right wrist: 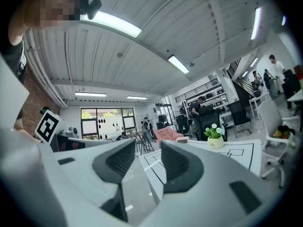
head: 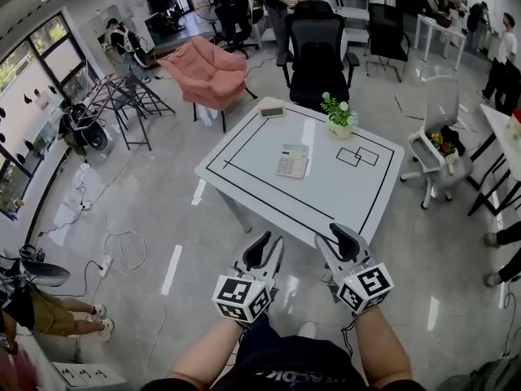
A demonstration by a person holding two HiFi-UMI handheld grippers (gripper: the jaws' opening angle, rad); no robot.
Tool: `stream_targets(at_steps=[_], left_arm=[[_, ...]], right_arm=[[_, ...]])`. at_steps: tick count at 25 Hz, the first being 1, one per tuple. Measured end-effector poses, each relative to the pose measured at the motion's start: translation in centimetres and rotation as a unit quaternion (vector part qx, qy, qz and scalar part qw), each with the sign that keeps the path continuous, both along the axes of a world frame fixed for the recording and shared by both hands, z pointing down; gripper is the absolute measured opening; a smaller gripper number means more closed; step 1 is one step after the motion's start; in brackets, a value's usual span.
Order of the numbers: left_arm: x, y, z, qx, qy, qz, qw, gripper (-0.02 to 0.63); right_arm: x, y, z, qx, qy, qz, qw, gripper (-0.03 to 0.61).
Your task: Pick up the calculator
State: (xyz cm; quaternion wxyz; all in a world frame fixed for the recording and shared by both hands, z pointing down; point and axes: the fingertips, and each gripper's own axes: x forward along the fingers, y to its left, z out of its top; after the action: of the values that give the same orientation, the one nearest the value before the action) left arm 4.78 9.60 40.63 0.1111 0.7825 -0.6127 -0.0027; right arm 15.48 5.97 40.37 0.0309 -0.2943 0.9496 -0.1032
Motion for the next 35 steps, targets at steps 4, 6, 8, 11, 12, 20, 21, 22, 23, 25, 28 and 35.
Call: stream_targets(at_steps=[4,6,8,11,12,20,21,22,23,25,28,35], left_arm=[[-2.0,-3.1,1.6,-0.011,-0.013,0.019,0.9997,0.341],[-3.3,-4.9,2.0,-0.017,-0.009,0.032,0.9993,0.351],[-4.7,-6.9,2.3,-0.023,-0.002,0.047,0.9986,0.351],[-7.0,-10.2,2.6,-0.030,0.004,0.069,0.9971,0.353],[-7.8,-11.2,2.7,-0.031,0.005,0.078,0.9965,0.353],[-14.6,-18.3,2.7,-0.039,0.020,0.131,0.9904,0.354],[-15.4,-19.0,2.7,-0.041,0.023,0.136,0.9896,0.354],[-16.1,-19.7,2.8,-0.043,0.027,0.142,0.9886,0.354],[-16.7,-20.3,2.8,-0.045,0.030,0.148,0.9875,0.354],[-17.8,-21.3,2.9,-0.047,0.033,0.161,0.9853,0.354],[-19.4,-22.5,2.7,-0.044,0.033,0.177,0.9828,0.354],[-21.9,-24.6,2.6,-0.043,0.046,0.186,0.9806,0.354]], right_arm=[[-1.3,-3.1,0.7,-0.019,-0.019,0.025,0.999,0.262],[-2.2,-5.0,1.0,-0.026,-0.018,0.043,0.999,0.267],[-3.1,-7.1,1.2,-0.035,-0.018,0.063,0.997,0.267],[-5.0,-10.2,1.5,-0.041,-0.012,0.091,0.995,0.267],[-5.7,-11.2,1.5,-0.042,-0.010,0.099,0.994,0.267],[-11.2,-17.3,1.1,-0.044,0.004,0.161,0.986,0.267],[-11.9,-17.9,1.0,-0.042,0.006,0.169,0.985,0.267],[-12.5,-18.5,0.9,-0.041,0.009,0.176,0.983,0.267],[-13.1,-19.1,0.8,-0.039,0.011,0.183,0.982,0.267],[-14.2,-20.0,0.8,-0.038,0.014,0.194,0.980,0.267],[-16.0,-21.0,0.6,-0.035,0.020,0.206,0.978,0.267],[-18.3,-22.5,1.1,-0.042,0.038,0.219,0.974,0.267]])
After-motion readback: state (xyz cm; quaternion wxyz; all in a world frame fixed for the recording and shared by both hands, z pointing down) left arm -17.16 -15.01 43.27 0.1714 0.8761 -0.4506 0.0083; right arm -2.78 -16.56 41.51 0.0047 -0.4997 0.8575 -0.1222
